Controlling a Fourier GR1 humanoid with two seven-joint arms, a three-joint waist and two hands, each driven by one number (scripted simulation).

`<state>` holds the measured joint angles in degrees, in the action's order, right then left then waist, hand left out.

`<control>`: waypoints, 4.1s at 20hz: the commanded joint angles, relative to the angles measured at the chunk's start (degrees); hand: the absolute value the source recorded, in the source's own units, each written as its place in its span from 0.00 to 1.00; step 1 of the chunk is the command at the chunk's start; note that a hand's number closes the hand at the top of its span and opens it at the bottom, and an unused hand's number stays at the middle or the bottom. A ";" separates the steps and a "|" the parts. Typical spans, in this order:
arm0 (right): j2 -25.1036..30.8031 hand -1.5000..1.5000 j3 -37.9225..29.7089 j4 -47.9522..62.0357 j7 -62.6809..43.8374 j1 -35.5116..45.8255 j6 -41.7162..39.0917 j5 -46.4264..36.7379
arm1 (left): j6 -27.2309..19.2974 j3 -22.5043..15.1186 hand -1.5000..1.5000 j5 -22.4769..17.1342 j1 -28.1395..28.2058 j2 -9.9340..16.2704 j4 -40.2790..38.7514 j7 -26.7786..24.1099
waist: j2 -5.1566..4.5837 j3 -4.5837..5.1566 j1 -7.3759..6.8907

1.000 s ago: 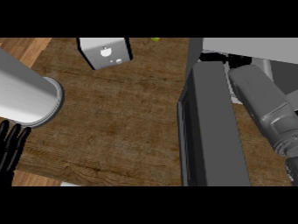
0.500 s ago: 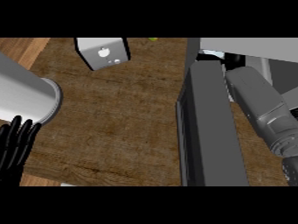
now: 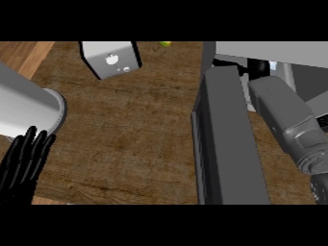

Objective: Pick up the milk, place it into the microwave and close the microwave

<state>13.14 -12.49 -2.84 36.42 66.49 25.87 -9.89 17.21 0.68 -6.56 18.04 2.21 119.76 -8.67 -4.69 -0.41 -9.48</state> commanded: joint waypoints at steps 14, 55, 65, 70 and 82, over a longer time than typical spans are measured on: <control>1.54 0.00 -2.59 -1.64 7.02 -6.11 -10.97 2.48 | -4.07 -6.55 0.00 5.73 -1.19 -2.20 -0.15 0.85 | 1.24 -0.02 2.55; -0.25 0.00 1.51 -25.16 20.25 -41.56 -38.46 5.57 | -1.48 -23.88 1.00 19.43 -23.67 -2.19 -36.80 0.55 | 5.17 0.52 11.37; 2.75 0.00 2.62 -51.81 10.25 -56.50 -42.65 11.02 | -10.75 -38.78 1.00 12.45 -31.50 -2.20 -52.27 -3.92 | 5.02 0.63 13.19; 6.07 0.00 -0.04 -62.82 3.62 -60.23 -47.46 17.14 | -21.89 -50.02 1.00 10.12 -35.12 -2.20 -55.66 -4.76 | 4.82 0.63 13.44; 8.59 0.00 0.24 -73.88 -5.31 -61.22 -55.47 25.55 | -45.20 -58.18 1.00 -10.37 -47.24 -2.17 -56.53 -4.82 | 4.02 0.75 17.17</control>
<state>20.16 -11.66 -74.10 33.56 5.23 -27.20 13.03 -22.54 -55.06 -12.02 -26.52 0.79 62.53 -12.15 -0.49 0.28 6.60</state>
